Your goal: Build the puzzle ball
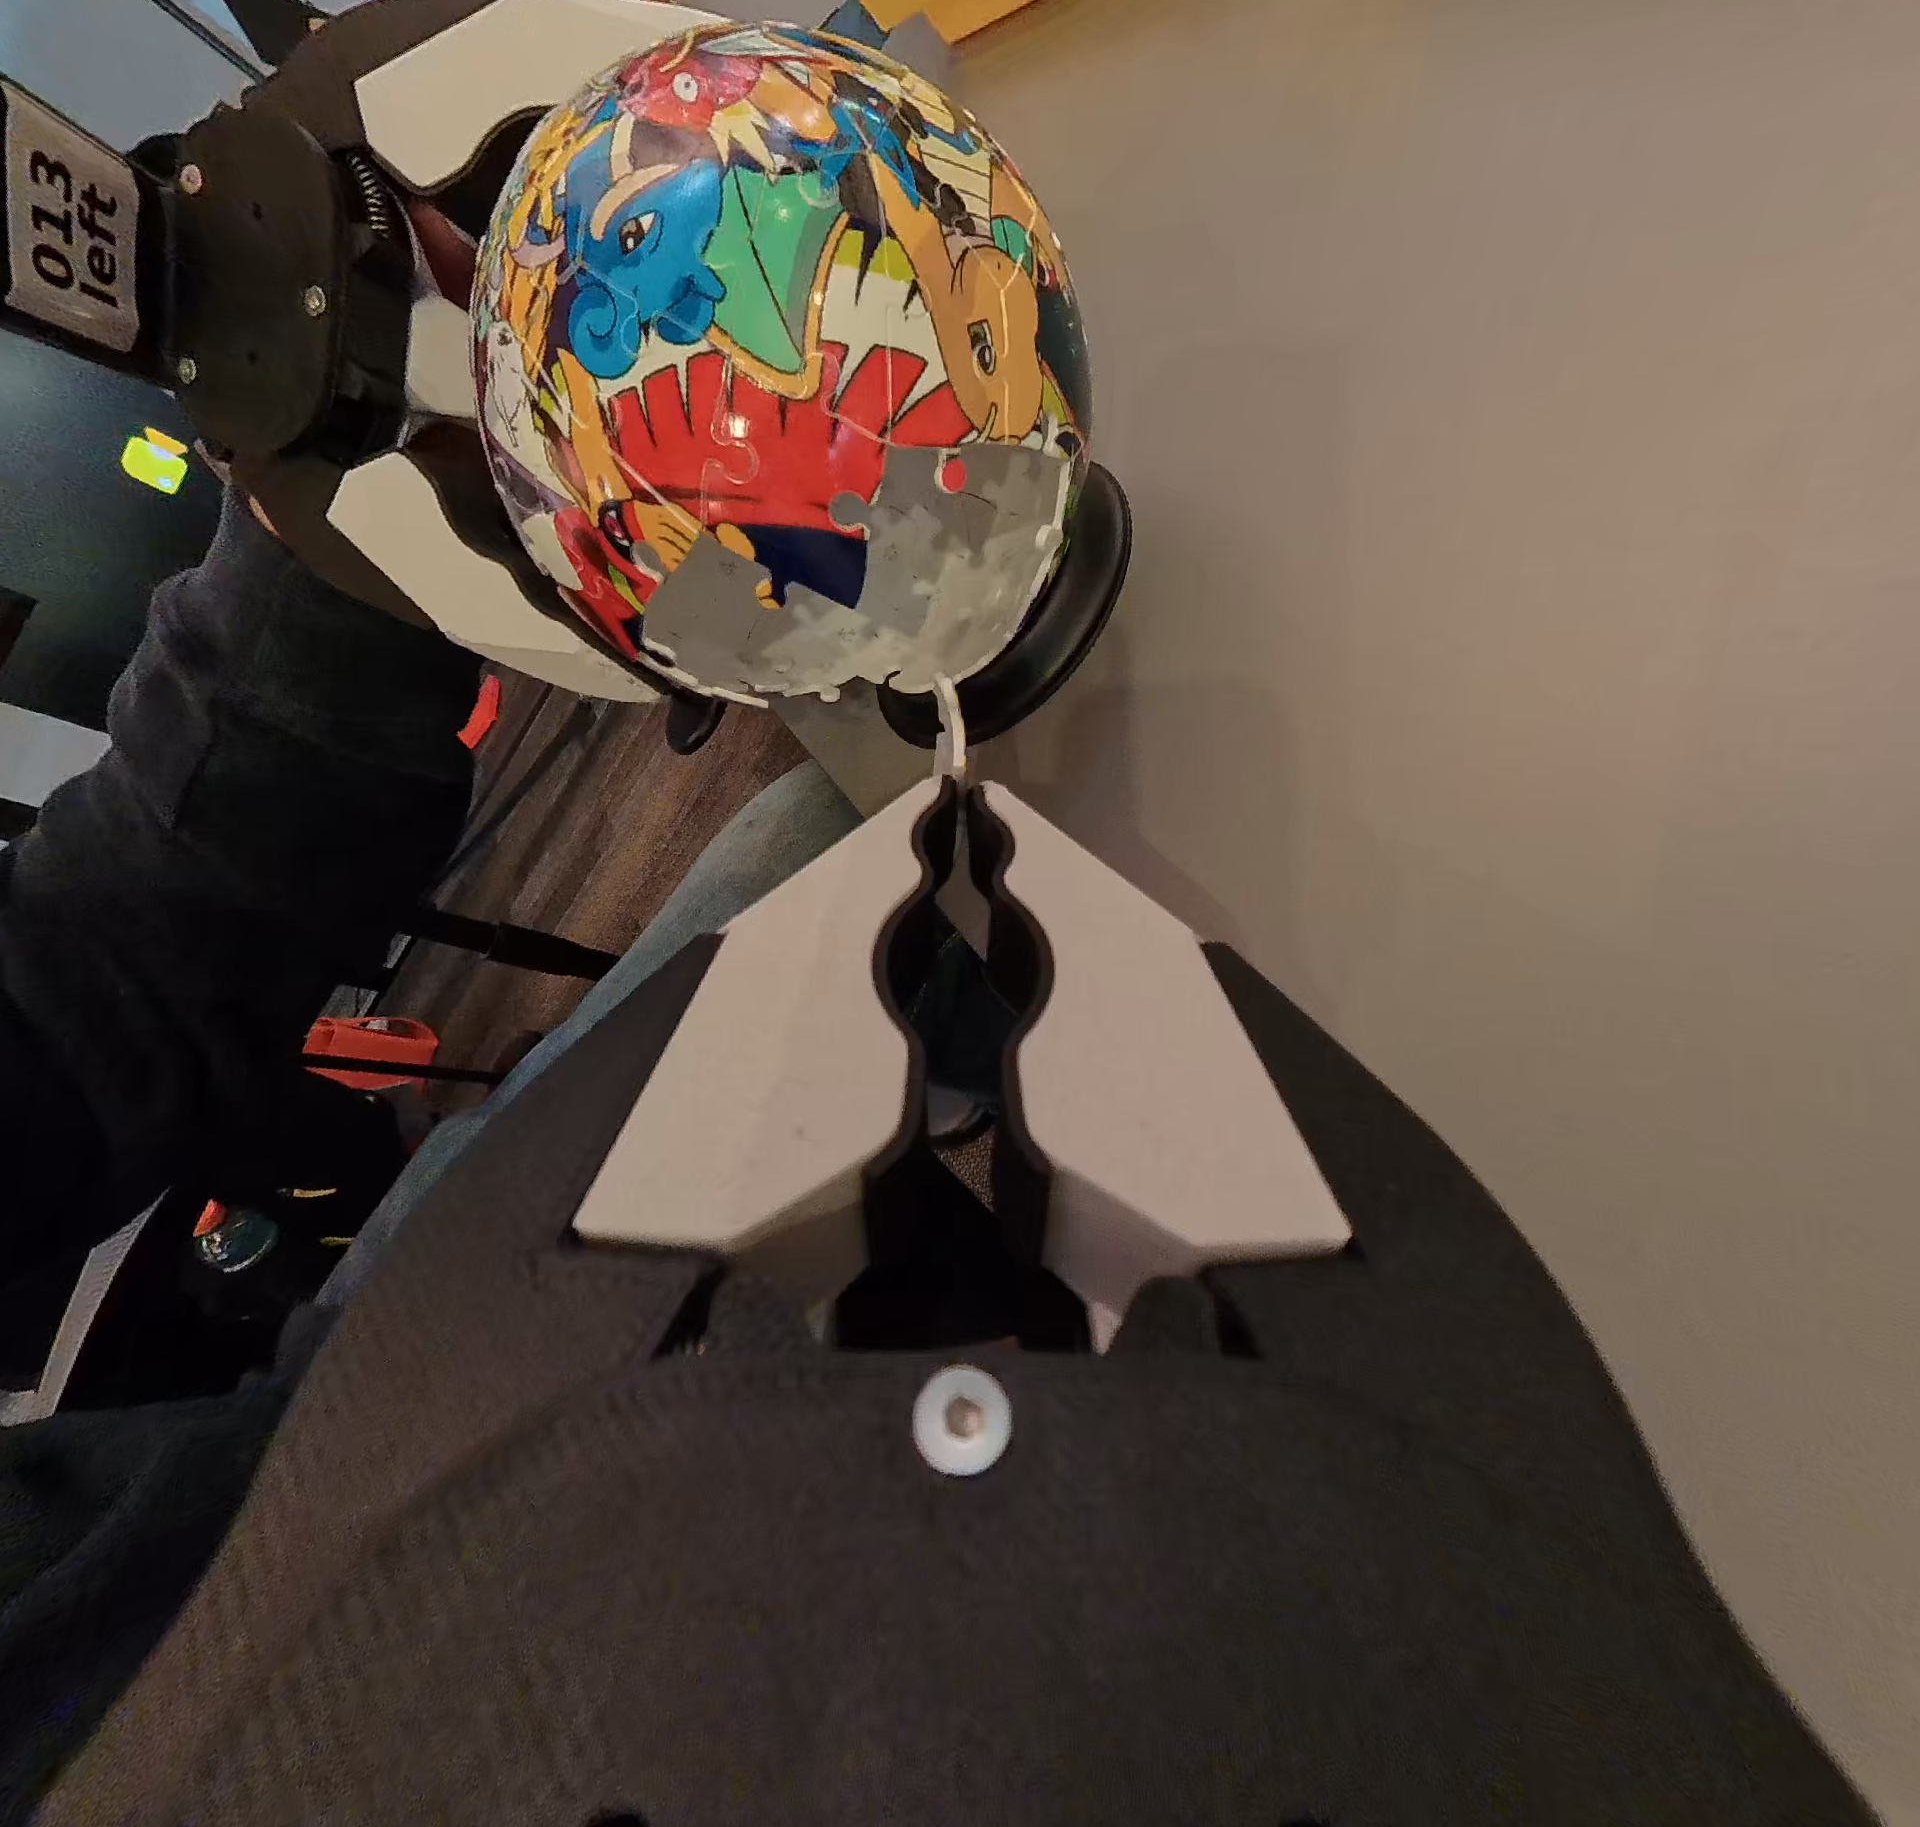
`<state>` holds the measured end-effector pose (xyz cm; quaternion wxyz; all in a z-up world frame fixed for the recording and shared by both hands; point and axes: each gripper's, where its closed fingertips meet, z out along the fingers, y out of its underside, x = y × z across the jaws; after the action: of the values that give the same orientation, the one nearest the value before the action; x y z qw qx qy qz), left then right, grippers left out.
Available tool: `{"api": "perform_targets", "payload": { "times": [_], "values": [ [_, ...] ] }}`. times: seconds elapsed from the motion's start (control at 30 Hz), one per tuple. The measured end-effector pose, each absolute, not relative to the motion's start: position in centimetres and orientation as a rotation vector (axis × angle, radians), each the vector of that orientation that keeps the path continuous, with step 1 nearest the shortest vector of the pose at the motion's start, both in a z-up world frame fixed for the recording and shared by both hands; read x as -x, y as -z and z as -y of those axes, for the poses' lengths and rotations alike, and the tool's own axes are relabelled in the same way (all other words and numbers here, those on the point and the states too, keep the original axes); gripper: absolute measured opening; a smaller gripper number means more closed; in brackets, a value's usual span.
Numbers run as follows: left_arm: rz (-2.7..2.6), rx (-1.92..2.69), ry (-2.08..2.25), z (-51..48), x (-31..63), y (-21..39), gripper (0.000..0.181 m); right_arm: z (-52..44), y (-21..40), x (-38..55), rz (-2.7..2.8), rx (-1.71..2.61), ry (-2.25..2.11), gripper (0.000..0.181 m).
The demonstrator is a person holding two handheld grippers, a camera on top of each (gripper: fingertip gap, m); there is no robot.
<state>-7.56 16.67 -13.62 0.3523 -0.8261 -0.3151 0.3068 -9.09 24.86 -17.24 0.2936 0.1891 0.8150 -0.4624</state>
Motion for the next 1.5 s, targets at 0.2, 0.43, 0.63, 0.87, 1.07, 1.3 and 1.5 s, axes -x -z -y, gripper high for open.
{"api": "perform_targets", "payload": {
  "times": [0.2, 0.43, 0.63, 0.87, 1.07, 1.3, 1.5],
  "values": [
    [0.797, 2.154, -0.859, -16.6, 7.6, 13.5, 0.126, -24.3, 17.3, 9.1, -2.16, -0.516, 1.233, 0.0],
    [0.804, 2.135, -0.923, -16.1, 7.7, 12.9, 0.125, -23.3, 17.2, 9.0, -2.147, -0.536, 1.242, 0.0],
    [0.826, 2.107, -0.994, -15.1, 7.7, 12.7, 0.125, -21.6, 17.1, 8.5, -2.138, -0.585, 1.244, 0.0],
    [0.826, 2.037, -1.157, -14.1, 7.6, 11.5, 0.117, -19.1, 17.6, 7.8, -2.135, -0.654, 1.214, 0.0],
    [0.821, 1.997, -1.148, -14.5, 7.1, 11.6, 0.117, -18.4, 18.2, 7.2, -2.165, -0.663, 1.197, 0.0],
    [0.8, 2.029, -1.169, -15.2, 6.9, 12.1, 0.116, -18.1, 19.2, 7.2, -2.163, -0.718, 1.159, 0.0],
    [0.793, 2.044, -1.163, -15.0, 6.5, 12.0, 0.122, -17.9, 19.3, 7.3, -2.161, -0.72, 1.167, 0.0]
  ]
}}
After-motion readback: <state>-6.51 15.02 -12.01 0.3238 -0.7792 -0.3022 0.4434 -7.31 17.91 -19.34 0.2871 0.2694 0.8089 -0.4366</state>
